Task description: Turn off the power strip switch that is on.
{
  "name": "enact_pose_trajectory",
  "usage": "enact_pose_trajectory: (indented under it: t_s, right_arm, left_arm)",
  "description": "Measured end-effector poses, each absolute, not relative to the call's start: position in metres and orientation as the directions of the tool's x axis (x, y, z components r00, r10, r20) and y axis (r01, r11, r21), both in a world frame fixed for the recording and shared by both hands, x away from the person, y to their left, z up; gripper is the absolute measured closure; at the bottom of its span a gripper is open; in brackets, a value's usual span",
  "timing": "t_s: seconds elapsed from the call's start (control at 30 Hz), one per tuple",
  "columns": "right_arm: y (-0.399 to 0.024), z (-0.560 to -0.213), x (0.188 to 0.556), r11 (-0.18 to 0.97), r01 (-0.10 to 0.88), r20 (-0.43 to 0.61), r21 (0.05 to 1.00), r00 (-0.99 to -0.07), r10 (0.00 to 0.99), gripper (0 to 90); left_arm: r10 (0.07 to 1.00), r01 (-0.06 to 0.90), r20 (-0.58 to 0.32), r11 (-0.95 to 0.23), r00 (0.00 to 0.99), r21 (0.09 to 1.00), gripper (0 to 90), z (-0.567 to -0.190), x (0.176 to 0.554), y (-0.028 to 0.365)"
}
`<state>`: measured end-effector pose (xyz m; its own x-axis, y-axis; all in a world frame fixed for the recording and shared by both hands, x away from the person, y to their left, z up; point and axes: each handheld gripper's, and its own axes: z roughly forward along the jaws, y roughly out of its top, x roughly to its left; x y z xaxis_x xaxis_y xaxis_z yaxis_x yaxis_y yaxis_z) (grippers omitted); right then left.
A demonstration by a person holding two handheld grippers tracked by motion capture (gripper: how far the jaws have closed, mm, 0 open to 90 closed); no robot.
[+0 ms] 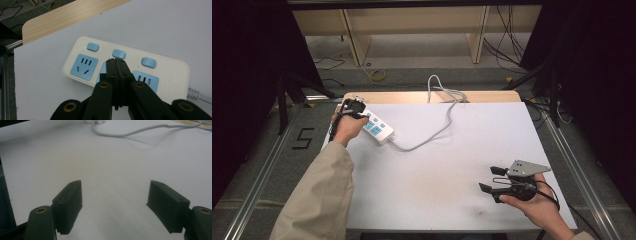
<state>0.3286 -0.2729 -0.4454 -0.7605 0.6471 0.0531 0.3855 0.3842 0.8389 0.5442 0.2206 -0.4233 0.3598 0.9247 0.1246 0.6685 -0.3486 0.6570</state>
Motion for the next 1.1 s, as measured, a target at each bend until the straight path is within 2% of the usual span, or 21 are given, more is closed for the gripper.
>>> enact_pose_trajectory:
  t_s: [1.1]
  right_arm:
    - [-0.273, -0.445, 0.328, 0.385, 0.389, 0.054, 0.837, -0.758, 0.65, 28.1]
  left_arm:
    - [0.896, 0.587, 0.093, -0.36, 0.434, 0.725, 89.9, -0.406, 0.491, 0.202]
